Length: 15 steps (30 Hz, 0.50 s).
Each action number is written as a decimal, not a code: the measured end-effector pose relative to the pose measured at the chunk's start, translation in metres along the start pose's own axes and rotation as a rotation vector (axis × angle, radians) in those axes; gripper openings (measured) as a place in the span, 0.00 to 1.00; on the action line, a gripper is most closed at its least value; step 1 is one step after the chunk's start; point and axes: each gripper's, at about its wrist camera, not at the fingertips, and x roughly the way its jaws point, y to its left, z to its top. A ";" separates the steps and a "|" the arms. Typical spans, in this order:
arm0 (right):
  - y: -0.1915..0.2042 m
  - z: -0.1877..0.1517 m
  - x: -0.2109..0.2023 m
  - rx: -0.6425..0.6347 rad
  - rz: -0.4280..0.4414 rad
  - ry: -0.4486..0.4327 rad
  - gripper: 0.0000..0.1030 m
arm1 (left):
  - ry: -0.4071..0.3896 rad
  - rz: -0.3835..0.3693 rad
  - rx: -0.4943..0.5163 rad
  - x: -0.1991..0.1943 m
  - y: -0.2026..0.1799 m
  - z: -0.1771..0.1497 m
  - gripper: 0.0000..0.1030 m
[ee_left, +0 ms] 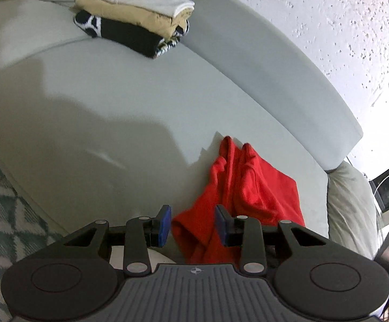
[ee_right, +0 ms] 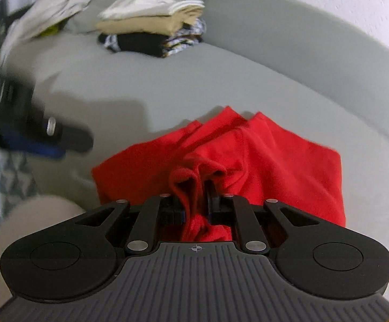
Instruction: Fold clothes
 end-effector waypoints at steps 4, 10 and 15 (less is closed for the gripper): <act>-0.046 0.008 -0.011 0.413 0.119 -0.006 0.13 | 0.013 -0.015 -0.001 0.004 0.004 0.001 0.32; -0.054 0.013 -0.023 0.492 0.149 -0.066 0.13 | 0.020 -0.015 -0.012 0.008 0.011 0.001 0.32; -0.047 0.011 -0.020 0.517 0.185 -0.055 0.13 | 0.023 -0.014 -0.009 0.005 0.012 0.001 0.32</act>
